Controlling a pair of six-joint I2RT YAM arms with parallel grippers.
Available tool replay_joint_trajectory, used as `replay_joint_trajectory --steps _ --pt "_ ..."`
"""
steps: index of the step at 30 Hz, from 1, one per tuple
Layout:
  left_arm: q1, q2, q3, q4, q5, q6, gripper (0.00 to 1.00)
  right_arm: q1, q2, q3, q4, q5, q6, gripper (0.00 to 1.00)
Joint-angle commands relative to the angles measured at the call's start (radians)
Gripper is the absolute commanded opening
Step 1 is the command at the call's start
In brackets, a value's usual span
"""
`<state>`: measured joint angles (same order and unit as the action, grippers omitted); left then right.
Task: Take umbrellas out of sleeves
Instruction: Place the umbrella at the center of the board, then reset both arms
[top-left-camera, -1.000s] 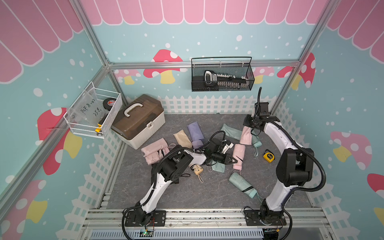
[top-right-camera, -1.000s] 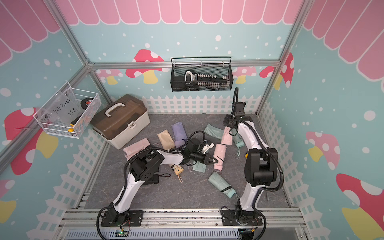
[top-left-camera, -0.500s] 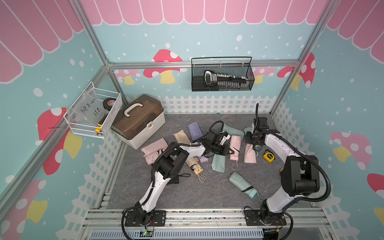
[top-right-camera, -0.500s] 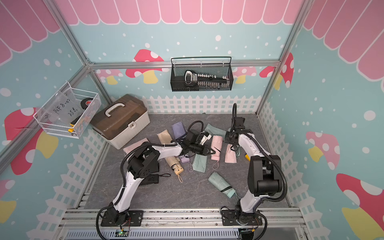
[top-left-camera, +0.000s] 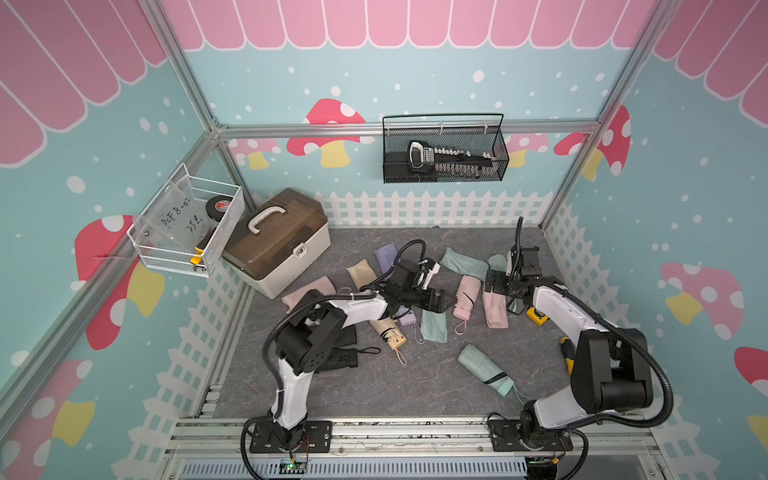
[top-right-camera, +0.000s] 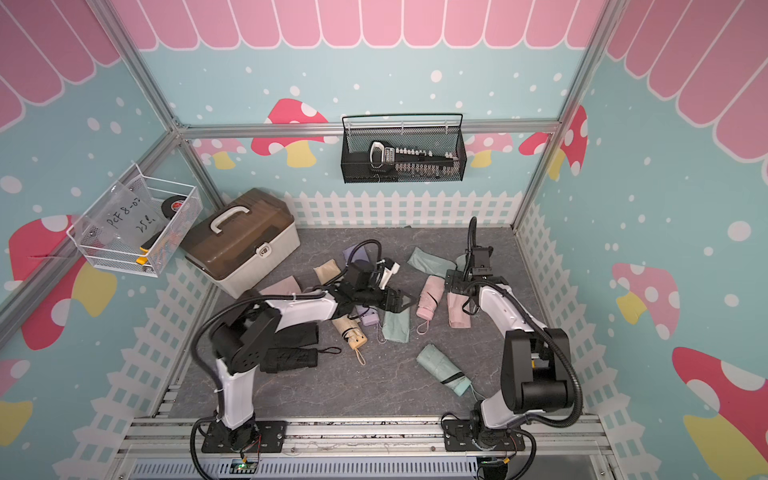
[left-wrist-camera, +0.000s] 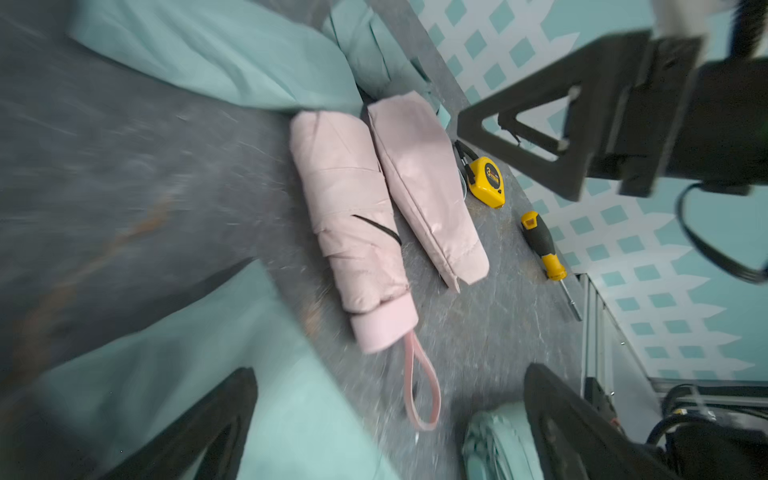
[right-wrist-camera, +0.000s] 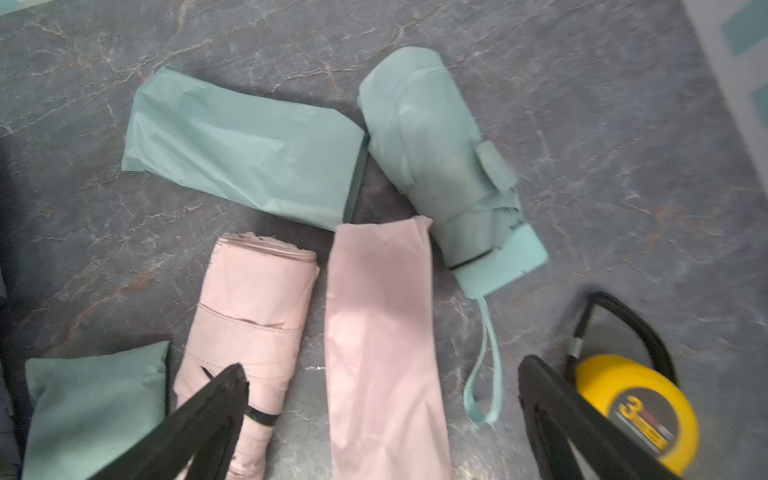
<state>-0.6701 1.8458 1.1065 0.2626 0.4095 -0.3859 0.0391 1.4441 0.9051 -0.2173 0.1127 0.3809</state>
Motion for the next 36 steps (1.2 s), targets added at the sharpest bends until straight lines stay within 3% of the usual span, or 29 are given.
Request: replay_joint_trajectory --steps 1,5,7,9,11,13,16,17,19,21,22,24,25,27,32,35,36 --pt "0.030 -0.228 -0.206 0.222 -0.363 0.146 0.99 0.001 -0.127 -0.198 0.340 0.123 -0.065 1.00" --pt "0.080 -0.424 -0.385 0.180 -0.547 0.287 0.99 0.002 -0.249 -0.497 0.736 0.166 -0.201 1.00" --pt "0.113 -0.493 -0.497 0.237 -0.644 0.316 0.99 0.002 -0.261 -0.563 0.830 0.231 -0.210 1.00" --pt "0.170 -0.559 -0.629 0.346 -0.717 0.303 0.99 0.003 -0.243 -0.585 0.876 0.238 -0.238 1.00" --pt "0.247 -0.624 -0.767 0.494 -0.769 0.214 1.00 0.002 -0.207 -0.621 0.983 0.241 -0.255 1.00" --pt "0.363 -0.662 -0.899 0.674 -0.704 0.094 0.99 0.002 -0.165 -0.652 1.103 0.227 -0.292 0.99" --pt "0.448 -0.674 -0.999 0.873 -0.657 0.029 0.99 0.001 -0.103 -0.672 1.218 0.218 -0.306 1.00" --pt "0.458 -0.682 -1.023 0.930 -0.637 0.058 0.99 0.001 -0.087 -0.672 1.236 0.211 -0.306 0.99" --pt "0.458 -0.726 -1.079 1.066 -0.513 0.303 0.99 0.002 0.004 -0.730 1.381 0.200 -0.314 1.00" --pt "0.458 -0.813 -1.080 0.958 -0.565 0.380 0.99 0.005 0.120 -0.741 1.554 0.202 -0.334 1.00" --pt "0.461 -0.861 -1.053 0.812 -0.604 0.378 0.99 0.010 0.109 -0.736 1.529 0.193 -0.339 1.00" --pt "0.466 -0.913 -0.949 0.466 -0.620 0.462 1.00 0.010 0.049 -0.660 1.299 0.185 -0.328 1.00" --pt "0.466 -0.900 -0.944 0.461 -0.646 0.490 0.99 0.010 0.084 -0.628 1.305 0.174 -0.342 1.00" --pt "0.484 -0.839 -1.017 0.651 -0.662 0.507 0.99 0.013 0.064 -0.564 1.139 0.169 -0.336 0.99" --pt "0.648 -0.440 -1.053 1.154 -0.463 0.363 0.99 0.012 0.085 -0.563 1.175 0.168 -0.343 1.00" --pt "0.662 -0.252 -0.953 1.150 -0.451 0.349 0.99 0.012 0.079 -0.556 1.157 0.158 -0.343 1.00" --pt "0.664 -0.257 -0.914 1.101 -0.467 0.347 1.00 0.012 0.078 -0.561 1.164 0.158 -0.344 1.00"
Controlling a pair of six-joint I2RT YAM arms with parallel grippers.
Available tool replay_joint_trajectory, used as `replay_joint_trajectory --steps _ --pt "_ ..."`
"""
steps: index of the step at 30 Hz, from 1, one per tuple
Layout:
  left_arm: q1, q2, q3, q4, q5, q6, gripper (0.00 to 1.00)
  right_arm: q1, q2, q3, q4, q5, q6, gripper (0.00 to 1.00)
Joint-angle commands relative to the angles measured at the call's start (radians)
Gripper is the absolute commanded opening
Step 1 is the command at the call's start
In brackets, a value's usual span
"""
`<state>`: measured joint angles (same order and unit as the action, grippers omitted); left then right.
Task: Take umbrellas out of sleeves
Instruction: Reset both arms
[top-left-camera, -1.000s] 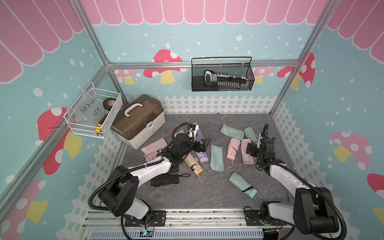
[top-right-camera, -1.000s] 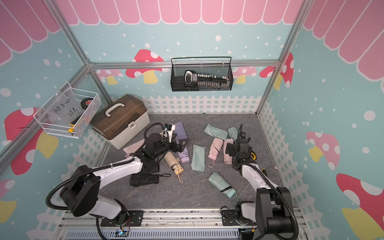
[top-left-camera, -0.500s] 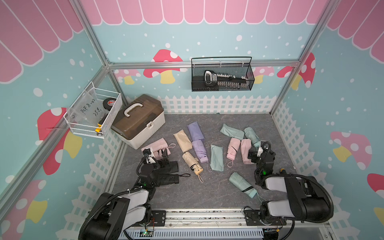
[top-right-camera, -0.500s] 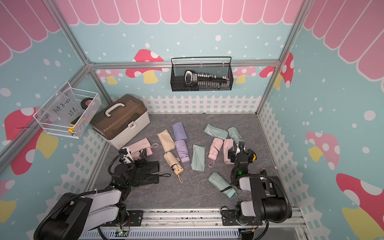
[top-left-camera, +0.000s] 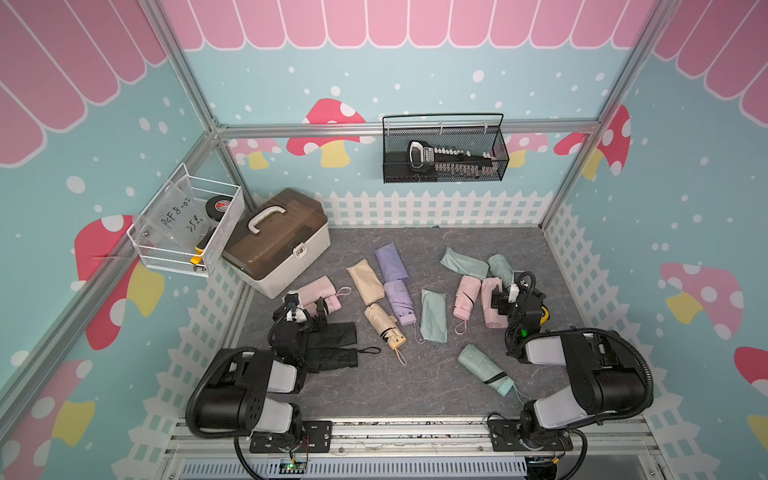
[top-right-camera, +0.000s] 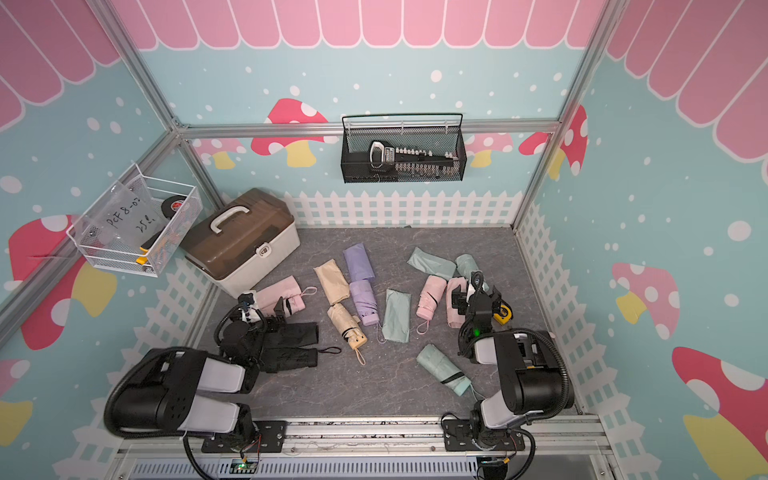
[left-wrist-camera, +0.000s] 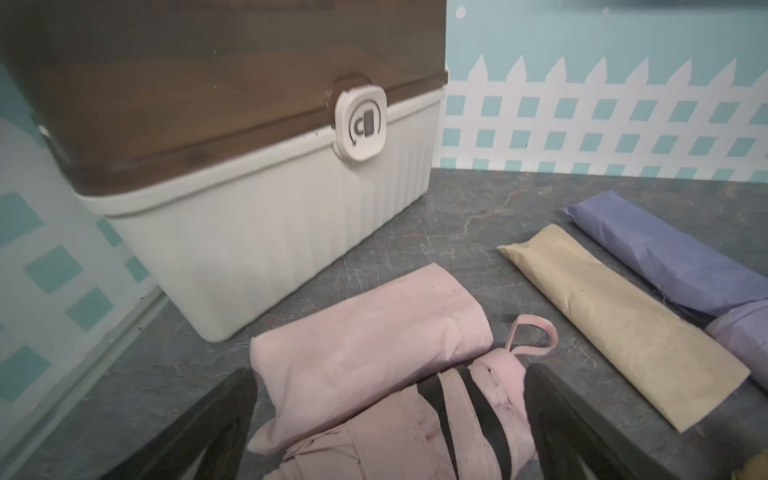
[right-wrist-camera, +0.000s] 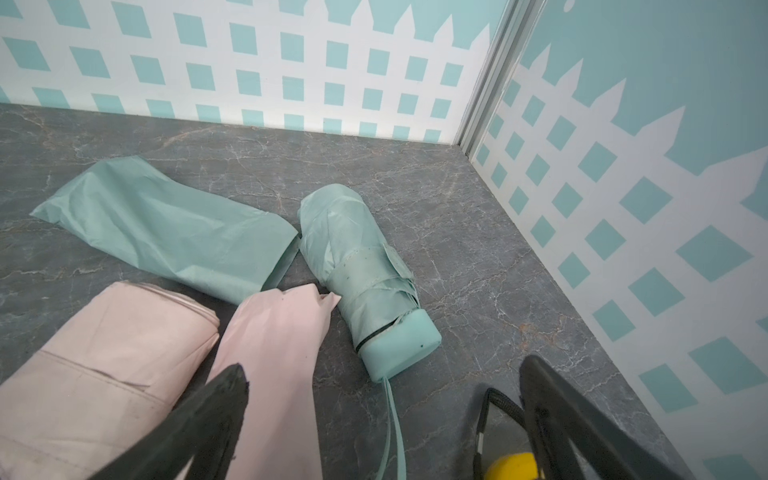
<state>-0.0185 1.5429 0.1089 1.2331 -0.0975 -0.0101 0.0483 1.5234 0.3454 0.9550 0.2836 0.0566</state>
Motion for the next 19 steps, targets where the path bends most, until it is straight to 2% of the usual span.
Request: replay_joint_trajectory --steps 1,2,4,5,7,8,10,11,13,15,16,19 --pt "0.016 -0.007 0.108 -0.005 0.019 -0.043 1.00 0.001 0.001 0.002 -0.011 -0.014 -0.021 1.00" --pt "0.021 -0.039 0.165 -0.169 0.020 -0.053 0.99 0.002 0.000 0.002 -0.011 -0.015 -0.021 1.00" --pt "0.023 0.007 0.279 -0.320 0.075 -0.029 1.00 0.002 0.001 0.002 -0.012 -0.014 -0.021 1.00" --pt "0.022 -0.025 0.307 -0.439 0.083 -0.026 0.99 0.002 0.000 0.002 -0.012 -0.014 -0.020 1.00" --pt "0.023 0.007 0.285 -0.328 0.080 -0.026 0.99 0.002 0.001 0.003 -0.012 -0.014 -0.020 1.00" --pt "0.023 -0.022 0.303 -0.423 0.083 -0.026 0.99 0.002 0.001 0.002 -0.012 -0.014 -0.020 1.00" --pt "0.022 0.007 0.284 -0.328 0.077 -0.026 1.00 0.002 0.001 0.002 -0.012 -0.014 -0.021 0.99" --pt "0.022 -0.019 0.297 -0.404 0.079 -0.025 0.99 0.002 0.001 0.003 -0.013 -0.014 -0.021 1.00" --pt "0.021 0.004 0.282 -0.330 0.072 -0.025 0.99 0.002 0.007 0.010 -0.019 -0.017 -0.020 0.99" --pt "0.020 -0.017 0.296 -0.399 0.072 -0.024 1.00 -0.003 0.007 0.017 -0.032 -0.029 -0.016 1.00" --pt "0.019 0.000 0.285 -0.348 0.067 -0.023 0.99 -0.004 0.005 0.015 -0.032 -0.029 -0.017 1.00" --pt "0.019 -0.014 0.289 -0.378 0.068 -0.025 0.99 -0.004 -0.002 0.008 -0.030 -0.029 -0.017 1.00"
